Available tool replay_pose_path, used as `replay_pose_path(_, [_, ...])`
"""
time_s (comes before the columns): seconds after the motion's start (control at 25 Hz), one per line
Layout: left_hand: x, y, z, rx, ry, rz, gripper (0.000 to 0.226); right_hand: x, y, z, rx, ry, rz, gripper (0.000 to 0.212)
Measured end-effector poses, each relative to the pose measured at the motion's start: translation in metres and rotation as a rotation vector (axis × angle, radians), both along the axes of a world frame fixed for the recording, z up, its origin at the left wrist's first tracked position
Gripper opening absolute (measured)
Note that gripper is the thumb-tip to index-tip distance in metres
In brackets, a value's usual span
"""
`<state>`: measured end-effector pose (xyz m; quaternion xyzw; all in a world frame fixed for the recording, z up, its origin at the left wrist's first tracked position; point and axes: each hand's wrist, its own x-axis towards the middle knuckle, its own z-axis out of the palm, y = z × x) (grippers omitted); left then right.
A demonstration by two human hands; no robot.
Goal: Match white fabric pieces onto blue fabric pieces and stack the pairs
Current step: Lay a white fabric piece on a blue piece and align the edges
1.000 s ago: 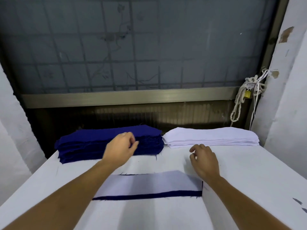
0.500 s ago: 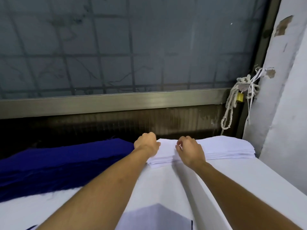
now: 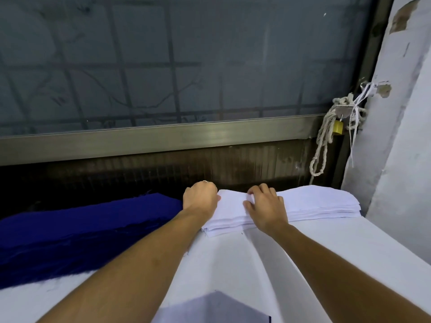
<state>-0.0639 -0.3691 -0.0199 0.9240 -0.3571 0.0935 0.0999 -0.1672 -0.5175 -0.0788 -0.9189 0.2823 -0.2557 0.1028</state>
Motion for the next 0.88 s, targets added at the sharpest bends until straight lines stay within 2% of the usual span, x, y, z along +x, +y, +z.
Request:
replay_pose_path(0.08, [-0.003,0.003,0.006,0.004,-0.108,-0.056,0.027,0.003,0.005,0.005,0.03,-0.018,0.062,0.046])
replay_pose_path(0.16, [-0.005,0.007,0.013,-0.074,-0.105,-0.107,0.023,0.008,0.014,0.014,0.064,-0.074,0.16,0.047])
replay_pose_path(0.32, [-0.011,0.026,0.029,-0.274,0.111,-0.154,0.01,0.012,0.029,0.036,0.068,-0.157,0.236,0.016])
replay_pose_path(0.4, [-0.011,0.039,0.037,-0.34,0.145,-0.125,0.01,0.004,0.03,0.046,0.102,-0.169,0.229,0.014])
replay_pose_path(0.6, [-0.005,0.096,0.065,-0.501,0.182,-0.027,0.015,-0.032,0.031,0.062,0.201,-0.173,0.197,0.03])
replay_pose_path(0.68, [-0.002,0.128,0.073,-0.549,0.179,0.015,0.015,-0.047,0.036,0.07,0.248,-0.154,0.189,0.029])
replay_pose_path(0.88, [0.0,0.218,0.083,-0.569,0.153,0.103,0.015,-0.078,0.069,0.086,0.462,-0.121,0.345,0.025])
